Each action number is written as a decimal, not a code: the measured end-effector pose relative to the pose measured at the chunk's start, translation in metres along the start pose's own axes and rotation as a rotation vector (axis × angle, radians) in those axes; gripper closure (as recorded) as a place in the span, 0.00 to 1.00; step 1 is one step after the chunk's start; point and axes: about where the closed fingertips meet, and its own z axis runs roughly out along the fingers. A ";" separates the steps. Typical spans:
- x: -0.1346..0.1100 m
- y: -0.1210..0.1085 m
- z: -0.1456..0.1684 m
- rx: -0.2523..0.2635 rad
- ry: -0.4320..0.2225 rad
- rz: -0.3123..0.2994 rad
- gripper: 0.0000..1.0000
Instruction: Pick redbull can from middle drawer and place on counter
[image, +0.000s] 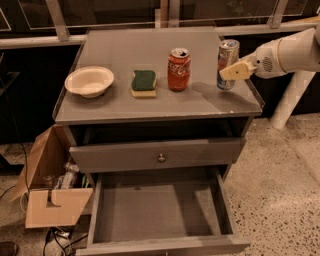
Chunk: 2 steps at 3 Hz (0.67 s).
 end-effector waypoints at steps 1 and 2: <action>0.014 0.005 0.010 -0.062 -0.008 0.052 1.00; 0.022 0.010 0.013 -0.092 -0.025 0.077 1.00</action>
Offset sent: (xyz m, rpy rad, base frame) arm -0.0147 0.0032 -0.0311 0.1452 0.0687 0.0337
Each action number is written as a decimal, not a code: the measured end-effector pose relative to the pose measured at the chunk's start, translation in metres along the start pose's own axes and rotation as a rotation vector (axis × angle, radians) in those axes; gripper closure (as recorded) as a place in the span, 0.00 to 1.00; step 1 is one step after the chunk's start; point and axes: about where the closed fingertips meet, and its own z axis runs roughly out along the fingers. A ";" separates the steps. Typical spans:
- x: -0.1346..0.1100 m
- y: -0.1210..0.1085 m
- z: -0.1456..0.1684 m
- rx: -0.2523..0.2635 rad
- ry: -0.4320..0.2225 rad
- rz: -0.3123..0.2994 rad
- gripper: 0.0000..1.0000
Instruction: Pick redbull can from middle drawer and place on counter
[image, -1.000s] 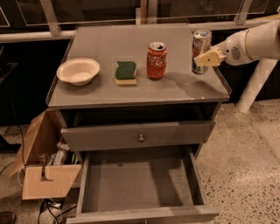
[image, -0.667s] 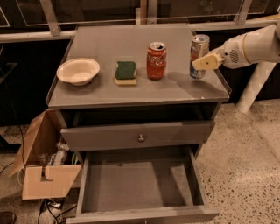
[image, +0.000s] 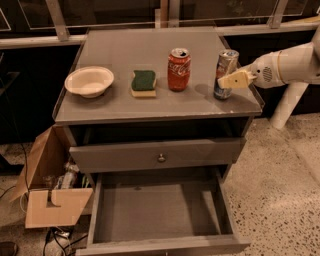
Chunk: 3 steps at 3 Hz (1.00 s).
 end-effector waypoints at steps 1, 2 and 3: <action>0.009 0.004 0.000 -0.024 -0.059 0.026 1.00; 0.016 0.007 0.001 -0.041 -0.134 0.057 1.00; 0.016 0.007 0.000 -0.041 -0.136 0.057 0.81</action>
Offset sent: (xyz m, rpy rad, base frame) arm -0.0207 -0.0069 -0.0157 0.2376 -0.0884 -0.0376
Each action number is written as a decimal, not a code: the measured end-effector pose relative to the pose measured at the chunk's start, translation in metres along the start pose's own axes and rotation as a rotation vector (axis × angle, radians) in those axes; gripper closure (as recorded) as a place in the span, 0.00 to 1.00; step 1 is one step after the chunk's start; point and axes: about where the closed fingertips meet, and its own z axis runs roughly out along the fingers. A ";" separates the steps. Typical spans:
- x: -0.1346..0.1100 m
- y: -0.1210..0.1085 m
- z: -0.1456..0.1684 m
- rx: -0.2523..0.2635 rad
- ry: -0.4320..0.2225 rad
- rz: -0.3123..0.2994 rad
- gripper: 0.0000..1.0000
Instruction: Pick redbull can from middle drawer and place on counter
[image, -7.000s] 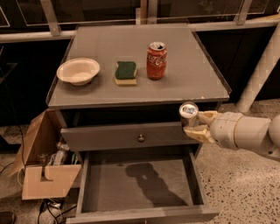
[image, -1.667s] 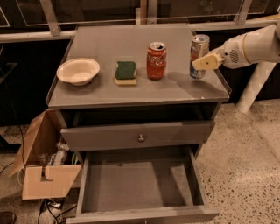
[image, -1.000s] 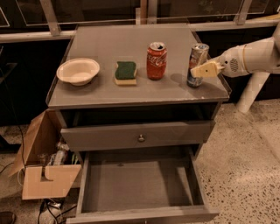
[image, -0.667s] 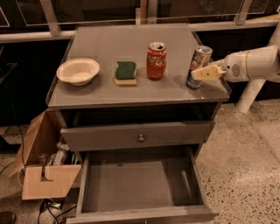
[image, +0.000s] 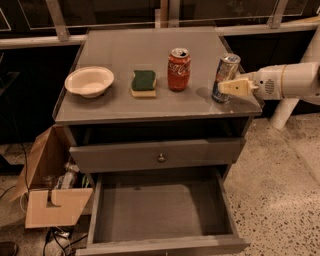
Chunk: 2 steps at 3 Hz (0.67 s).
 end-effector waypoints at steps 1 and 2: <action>0.000 0.000 0.000 0.000 0.000 0.000 0.58; 0.000 0.000 0.000 0.000 0.000 0.000 0.34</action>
Offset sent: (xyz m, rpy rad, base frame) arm 0.0000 0.0000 0.0000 0.0000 0.0000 0.0000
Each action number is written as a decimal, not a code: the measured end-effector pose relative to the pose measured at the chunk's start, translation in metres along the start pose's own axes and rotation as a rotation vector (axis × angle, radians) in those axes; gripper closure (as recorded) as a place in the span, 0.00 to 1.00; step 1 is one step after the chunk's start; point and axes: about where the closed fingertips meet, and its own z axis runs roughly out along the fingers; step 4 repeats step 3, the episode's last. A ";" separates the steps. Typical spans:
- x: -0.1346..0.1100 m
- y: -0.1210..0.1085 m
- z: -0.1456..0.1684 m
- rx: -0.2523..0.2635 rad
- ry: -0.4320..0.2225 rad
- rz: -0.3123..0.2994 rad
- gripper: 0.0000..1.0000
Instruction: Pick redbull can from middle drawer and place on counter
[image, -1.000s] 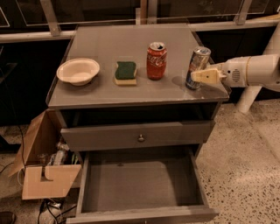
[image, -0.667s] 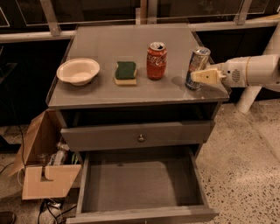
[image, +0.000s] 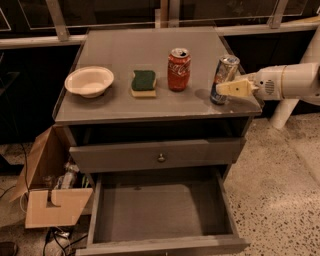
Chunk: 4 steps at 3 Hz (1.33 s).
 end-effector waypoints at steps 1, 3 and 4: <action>0.000 0.000 0.000 0.000 0.000 0.000 0.11; 0.000 0.000 0.000 0.000 0.000 0.000 0.00; 0.000 0.000 0.000 0.000 0.000 0.000 0.00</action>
Offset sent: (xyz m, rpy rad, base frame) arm 0.0000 0.0000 0.0000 0.0000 0.0000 0.0000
